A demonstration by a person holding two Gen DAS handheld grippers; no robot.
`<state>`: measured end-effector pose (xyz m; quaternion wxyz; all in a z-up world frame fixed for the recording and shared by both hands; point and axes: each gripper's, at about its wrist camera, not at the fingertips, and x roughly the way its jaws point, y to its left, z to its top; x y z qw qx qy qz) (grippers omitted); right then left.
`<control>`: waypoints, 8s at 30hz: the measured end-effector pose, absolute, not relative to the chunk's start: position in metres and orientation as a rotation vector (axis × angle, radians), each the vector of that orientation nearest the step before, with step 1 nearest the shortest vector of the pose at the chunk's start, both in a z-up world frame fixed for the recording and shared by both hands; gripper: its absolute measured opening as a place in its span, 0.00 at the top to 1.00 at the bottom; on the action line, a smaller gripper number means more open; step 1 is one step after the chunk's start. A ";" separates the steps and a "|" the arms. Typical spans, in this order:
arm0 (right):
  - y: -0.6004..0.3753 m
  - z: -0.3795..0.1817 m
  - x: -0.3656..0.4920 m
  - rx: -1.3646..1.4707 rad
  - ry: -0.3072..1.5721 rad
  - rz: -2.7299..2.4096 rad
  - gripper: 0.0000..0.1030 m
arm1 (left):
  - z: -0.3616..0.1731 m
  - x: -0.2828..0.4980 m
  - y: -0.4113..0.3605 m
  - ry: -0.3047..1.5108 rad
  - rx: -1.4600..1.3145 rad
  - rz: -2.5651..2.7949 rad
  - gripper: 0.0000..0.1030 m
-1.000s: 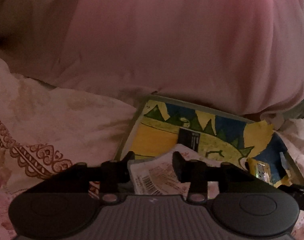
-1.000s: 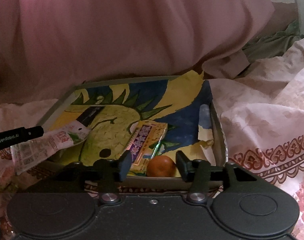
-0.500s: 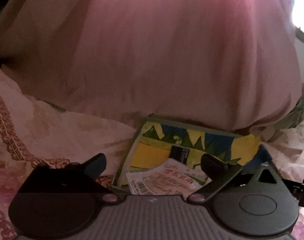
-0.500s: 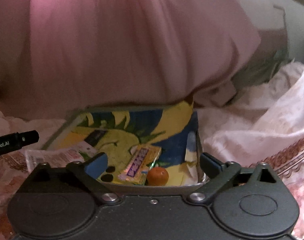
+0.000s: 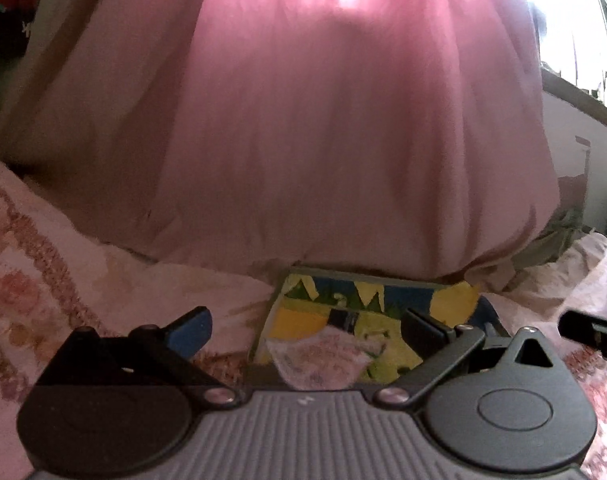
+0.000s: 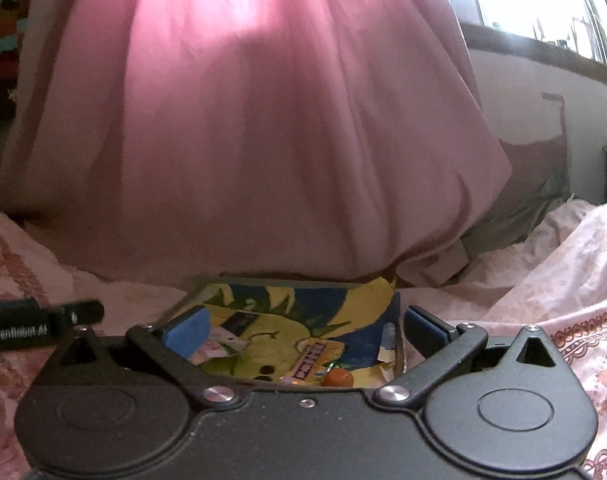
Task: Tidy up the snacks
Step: 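Lift both tools from the tray and move back over the snack pile, then lower the left tool onto the green tube snack while the right tool lowers onto the brown candy, then close the left gripper on the green tube while the right gripper closes on the brown candy, then lift the green tube and brown candy and carry both over the tray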
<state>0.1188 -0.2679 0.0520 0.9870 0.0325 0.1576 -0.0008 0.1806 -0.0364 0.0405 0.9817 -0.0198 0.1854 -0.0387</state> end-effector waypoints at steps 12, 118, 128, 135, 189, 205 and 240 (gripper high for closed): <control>-0.234 0.055 0.046 -0.017 0.299 0.078 0.01 | 0.046 0.088 -0.022 0.368 0.008 -0.013 0.00; -0.190 -0.071 0.140 -0.043 0.976 0.325 0.34 | -0.059 0.180 -0.055 0.868 0.294 -0.515 0.42; -0.203 -0.069 0.150 -0.033 1.009 0.207 0.51 | -0.066 0.183 -0.057 0.908 0.274 -0.531 0.64; -0.207 -0.069 0.153 -0.005 1.019 0.191 0.51 | -0.079 0.190 -0.067 0.959 0.314 -0.535 0.69; -0.202 -0.057 0.146 -0.062 0.858 0.277 0.74 | -0.076 0.196 -0.058 1.050 0.113 -0.464 0.82; -0.188 -0.067 0.149 -0.051 0.887 0.363 0.77 | -0.075 0.199 -0.051 1.063 0.052 -0.450 0.82; -0.207 -0.014 0.142 -0.117 0.591 0.145 0.90 | -0.030 0.193 -0.027 0.844 -0.216 -0.542 0.82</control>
